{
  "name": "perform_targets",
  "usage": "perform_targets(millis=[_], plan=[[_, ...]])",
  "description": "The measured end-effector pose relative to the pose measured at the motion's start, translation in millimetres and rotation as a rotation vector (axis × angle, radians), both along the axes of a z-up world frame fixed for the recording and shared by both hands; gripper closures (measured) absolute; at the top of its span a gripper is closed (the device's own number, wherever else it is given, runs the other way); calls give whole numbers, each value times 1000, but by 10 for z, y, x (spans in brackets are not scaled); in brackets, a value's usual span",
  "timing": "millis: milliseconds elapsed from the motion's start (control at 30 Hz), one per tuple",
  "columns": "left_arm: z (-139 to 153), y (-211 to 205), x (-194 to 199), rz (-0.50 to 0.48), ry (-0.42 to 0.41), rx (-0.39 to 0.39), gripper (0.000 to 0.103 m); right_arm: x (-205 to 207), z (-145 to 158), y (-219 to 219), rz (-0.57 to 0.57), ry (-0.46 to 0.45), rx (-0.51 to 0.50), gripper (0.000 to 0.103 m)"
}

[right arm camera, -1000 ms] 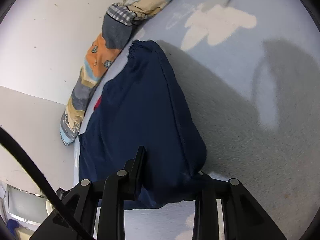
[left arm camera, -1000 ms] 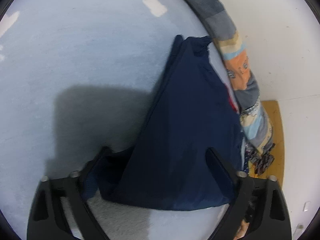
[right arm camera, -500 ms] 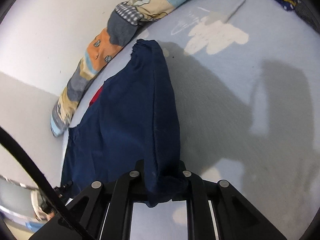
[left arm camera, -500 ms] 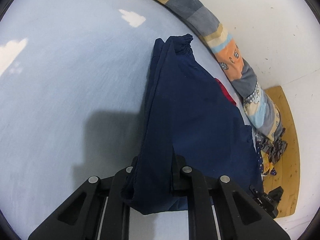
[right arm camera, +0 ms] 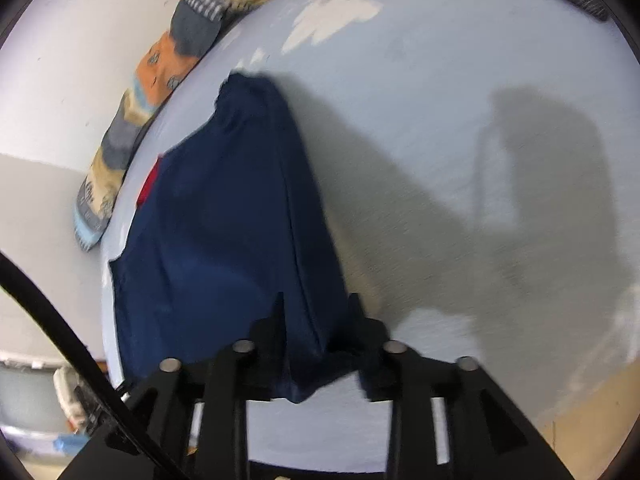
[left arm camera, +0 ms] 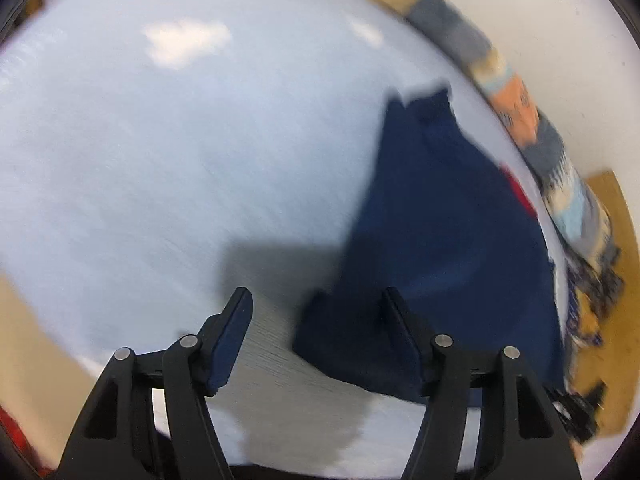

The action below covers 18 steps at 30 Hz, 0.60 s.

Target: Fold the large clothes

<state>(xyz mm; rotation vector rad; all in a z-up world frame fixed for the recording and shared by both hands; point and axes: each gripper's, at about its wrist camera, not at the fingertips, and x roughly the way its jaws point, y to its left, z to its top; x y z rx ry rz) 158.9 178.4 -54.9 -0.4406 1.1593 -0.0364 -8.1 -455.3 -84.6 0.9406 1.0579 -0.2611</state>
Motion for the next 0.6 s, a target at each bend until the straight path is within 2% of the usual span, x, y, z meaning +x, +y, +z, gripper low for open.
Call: perform_targets(millis=[67, 133, 200, 267, 333, 400, 467, 533, 600], plan=[[286, 66, -72, 46, -100, 83, 38, -99, 286, -7, -41, -22, -159, 58], [517, -2, -90, 44, -184, 155, 38, -100, 610, 98, -42, -75, -328, 58], [716, -319, -42, -43, -257, 205, 37, 47, 877, 338, 36, -163, -424, 58], [769, -769, 42, -186, -278, 217, 30, 364, 984, 725, 211, -220, -445, 58], [704, -1272, 147, -326, -283, 223, 28, 714, 924, 1130, 363, -212, -453, 58], [503, -1725, 310, -431, -227, 258, 28, 1076, 766, 1513, 481, -199, -476, 59], [252, -1997, 519, -468, -170, 271, 28, 1431, 529, 1727, 555, -148, -461, 59], [-2, -2191, 696, -474, -123, 353, 28, 1677, 291, 1780, 580, -97, -448, 59], [-316, -2253, 785, -513, -41, 378, 28, 1813, -12, 1697, 587, 11, -409, 62]])
